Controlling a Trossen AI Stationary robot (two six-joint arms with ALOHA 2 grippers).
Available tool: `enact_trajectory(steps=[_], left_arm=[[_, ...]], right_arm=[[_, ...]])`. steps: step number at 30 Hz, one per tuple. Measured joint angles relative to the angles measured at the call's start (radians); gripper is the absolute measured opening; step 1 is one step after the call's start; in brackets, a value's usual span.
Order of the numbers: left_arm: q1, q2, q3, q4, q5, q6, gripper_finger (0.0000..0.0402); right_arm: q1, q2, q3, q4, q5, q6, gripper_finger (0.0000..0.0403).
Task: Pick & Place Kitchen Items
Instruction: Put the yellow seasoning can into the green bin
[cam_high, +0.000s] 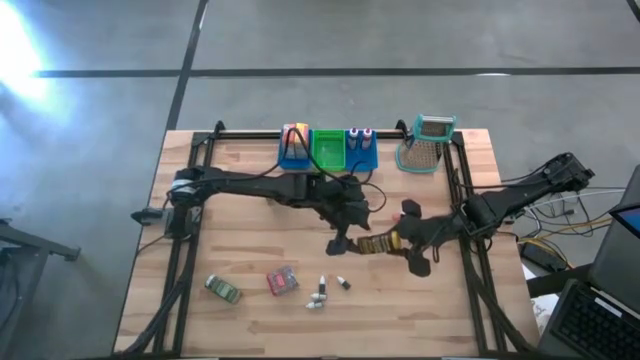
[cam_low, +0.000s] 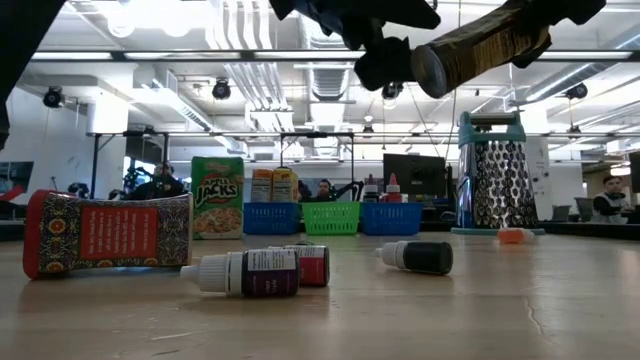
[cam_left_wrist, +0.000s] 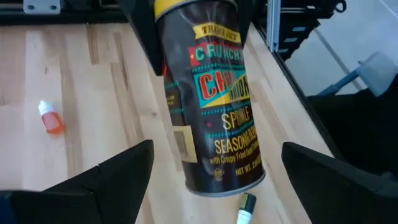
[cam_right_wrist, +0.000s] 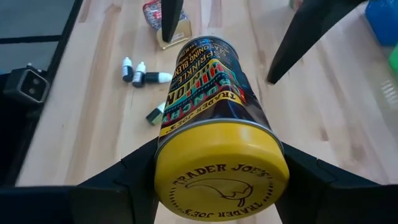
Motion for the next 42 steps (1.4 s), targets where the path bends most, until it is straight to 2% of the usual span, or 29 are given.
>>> enact_trajectory(steps=[6,14,24,42], left_arm=[[0.0,0.0,-0.004,0.0,0.019,-0.02,0.036],[0.0,0.0,-0.005,-0.007,0.027,-0.077,0.036],[0.0,0.0,-0.007,-0.06,0.045,-0.068,0.0356],[0.0,0.0,-0.007,-0.06,0.032,-0.044,0.0272]], right_arm=[[-0.021,0.0,0.0,0.048,0.019,-0.06,0.0223],[-0.058,0.0,0.0,0.117,0.02,-0.145,0.0232],[-0.072,0.0,0.0,0.119,0.008,-0.149,0.0231],[-0.071,0.0,-0.001,0.127,-0.018,-0.156,0.0226]])
